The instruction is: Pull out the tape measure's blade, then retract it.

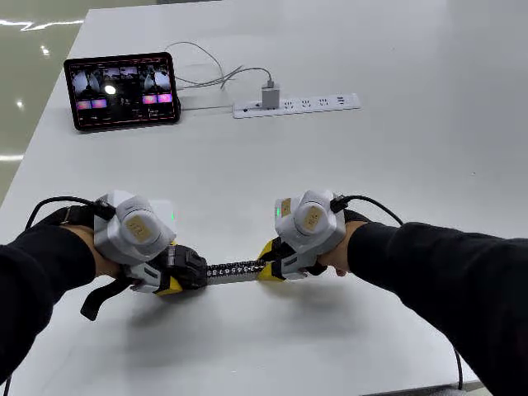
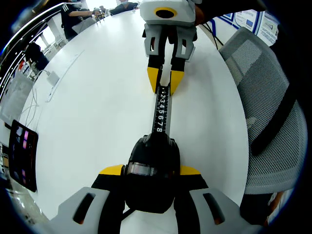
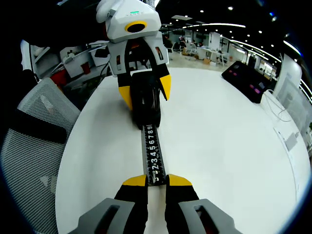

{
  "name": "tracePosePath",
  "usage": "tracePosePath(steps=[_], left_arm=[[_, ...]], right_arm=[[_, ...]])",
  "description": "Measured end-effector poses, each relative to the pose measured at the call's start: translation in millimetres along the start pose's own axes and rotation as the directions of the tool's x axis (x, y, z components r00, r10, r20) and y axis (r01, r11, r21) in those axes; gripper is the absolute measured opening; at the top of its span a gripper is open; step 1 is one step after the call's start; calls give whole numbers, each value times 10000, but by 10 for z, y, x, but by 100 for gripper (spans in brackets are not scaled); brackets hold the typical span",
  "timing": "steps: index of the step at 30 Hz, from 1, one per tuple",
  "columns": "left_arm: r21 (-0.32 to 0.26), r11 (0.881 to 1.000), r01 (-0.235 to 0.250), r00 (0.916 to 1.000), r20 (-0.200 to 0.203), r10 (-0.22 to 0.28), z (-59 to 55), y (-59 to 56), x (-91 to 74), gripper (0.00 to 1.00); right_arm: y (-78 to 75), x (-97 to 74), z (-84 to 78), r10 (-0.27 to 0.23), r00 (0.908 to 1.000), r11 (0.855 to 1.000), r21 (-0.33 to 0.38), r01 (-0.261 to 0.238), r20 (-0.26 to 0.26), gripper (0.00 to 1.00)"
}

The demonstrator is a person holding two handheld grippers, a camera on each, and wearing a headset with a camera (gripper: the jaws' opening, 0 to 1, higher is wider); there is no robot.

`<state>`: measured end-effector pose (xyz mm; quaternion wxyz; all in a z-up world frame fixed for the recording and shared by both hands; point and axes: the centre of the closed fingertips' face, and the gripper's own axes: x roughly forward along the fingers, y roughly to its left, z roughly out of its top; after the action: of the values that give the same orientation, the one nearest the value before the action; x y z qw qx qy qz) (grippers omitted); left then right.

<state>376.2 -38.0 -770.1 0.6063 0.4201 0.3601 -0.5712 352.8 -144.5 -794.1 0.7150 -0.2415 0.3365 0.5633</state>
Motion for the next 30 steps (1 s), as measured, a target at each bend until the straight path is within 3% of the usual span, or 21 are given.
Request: tracePosePath(steps=[30], left_arm=[[50,10000,19,10000,-20,-19,-2,3,7,33]], right_arm=[[-32,-113,-129,-87,9998,10000,47,88,-193,8]])
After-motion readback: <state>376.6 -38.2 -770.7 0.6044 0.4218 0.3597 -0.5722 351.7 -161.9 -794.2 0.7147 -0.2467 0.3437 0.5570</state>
